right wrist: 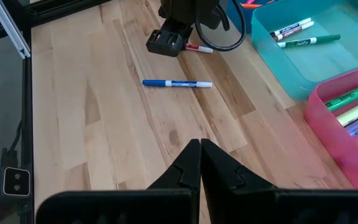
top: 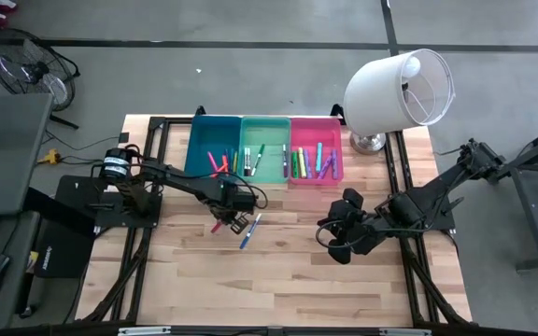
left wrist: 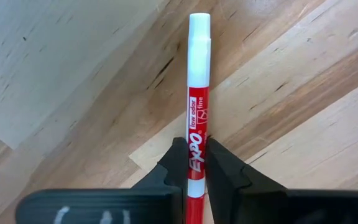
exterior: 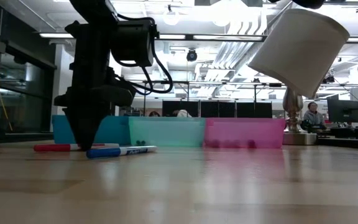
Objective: Pick & Place Markers
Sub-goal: Put the red marker pen into the green bin
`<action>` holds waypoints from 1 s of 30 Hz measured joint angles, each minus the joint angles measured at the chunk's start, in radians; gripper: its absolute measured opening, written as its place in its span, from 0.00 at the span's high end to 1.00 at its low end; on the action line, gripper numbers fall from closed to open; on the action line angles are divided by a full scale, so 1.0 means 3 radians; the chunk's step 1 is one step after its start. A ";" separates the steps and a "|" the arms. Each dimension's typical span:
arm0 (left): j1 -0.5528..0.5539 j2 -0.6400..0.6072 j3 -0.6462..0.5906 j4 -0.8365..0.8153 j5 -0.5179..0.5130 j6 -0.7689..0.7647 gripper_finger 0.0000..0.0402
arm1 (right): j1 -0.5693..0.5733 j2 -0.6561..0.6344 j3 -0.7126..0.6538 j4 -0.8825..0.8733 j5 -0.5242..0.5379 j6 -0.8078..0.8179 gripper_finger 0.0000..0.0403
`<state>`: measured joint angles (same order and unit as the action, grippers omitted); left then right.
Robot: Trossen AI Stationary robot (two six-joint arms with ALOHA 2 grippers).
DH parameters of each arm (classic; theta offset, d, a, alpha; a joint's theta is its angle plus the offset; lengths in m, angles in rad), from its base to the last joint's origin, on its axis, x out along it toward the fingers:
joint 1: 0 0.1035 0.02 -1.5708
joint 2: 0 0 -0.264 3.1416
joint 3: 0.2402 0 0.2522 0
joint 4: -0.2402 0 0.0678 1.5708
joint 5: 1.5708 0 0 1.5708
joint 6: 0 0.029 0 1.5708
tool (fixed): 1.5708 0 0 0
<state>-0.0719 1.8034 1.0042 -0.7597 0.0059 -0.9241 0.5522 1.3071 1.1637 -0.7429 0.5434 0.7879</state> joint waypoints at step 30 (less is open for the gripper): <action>0.0000 -0.0262 0.0757 -0.0095 0.0069 0.0272 0.94 | -0.0001 0.0001 0.0000 0.0001 0.0004 -0.0008 1.00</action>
<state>-0.0719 1.7248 1.2314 -0.7882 0.0266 -0.8424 0.5518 1.3075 1.1637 -0.7426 0.5446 0.7856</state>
